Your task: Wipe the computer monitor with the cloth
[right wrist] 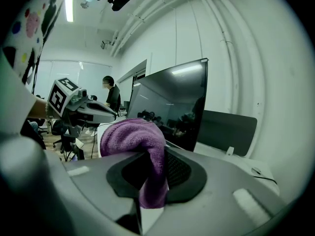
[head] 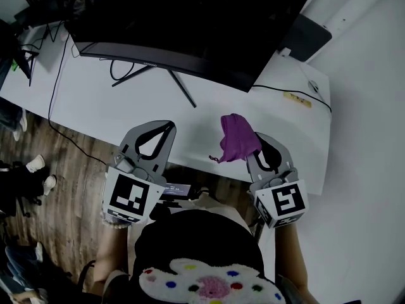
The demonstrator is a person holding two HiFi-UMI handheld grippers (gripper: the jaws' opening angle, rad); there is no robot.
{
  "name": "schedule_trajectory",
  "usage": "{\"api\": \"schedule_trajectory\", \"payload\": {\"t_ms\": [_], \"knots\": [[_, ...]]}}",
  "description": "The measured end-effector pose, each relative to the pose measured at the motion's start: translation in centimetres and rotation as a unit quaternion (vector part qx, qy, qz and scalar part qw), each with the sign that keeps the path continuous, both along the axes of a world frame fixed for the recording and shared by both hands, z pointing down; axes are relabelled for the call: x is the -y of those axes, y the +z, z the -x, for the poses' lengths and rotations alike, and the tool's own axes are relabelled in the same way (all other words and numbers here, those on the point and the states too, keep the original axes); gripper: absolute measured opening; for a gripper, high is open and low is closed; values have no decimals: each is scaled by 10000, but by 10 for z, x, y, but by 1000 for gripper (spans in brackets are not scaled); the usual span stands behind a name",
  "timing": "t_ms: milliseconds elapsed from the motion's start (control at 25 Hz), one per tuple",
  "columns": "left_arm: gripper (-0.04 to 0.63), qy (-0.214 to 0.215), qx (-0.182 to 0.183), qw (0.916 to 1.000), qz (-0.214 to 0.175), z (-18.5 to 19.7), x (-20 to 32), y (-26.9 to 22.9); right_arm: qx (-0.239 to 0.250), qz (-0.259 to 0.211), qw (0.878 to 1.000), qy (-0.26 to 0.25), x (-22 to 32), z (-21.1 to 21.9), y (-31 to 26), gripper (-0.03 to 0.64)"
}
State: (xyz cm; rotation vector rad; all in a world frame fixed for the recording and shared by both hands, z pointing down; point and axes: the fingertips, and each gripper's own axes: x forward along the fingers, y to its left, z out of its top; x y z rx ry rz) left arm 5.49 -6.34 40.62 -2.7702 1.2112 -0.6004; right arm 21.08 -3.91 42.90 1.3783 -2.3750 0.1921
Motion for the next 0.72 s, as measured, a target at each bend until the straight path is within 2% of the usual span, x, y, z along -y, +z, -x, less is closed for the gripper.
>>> {"api": "schedule_trajectory", "payload": {"t_ms": [320,720], "knots": [[6,193,140,9997,-29,-6,-3,0,24,12,9999,101,-1,-2,2,72],[6,153,115,9998,-21,-5,-3,0,12,43,9999,116,-2,0,2,72]]}}
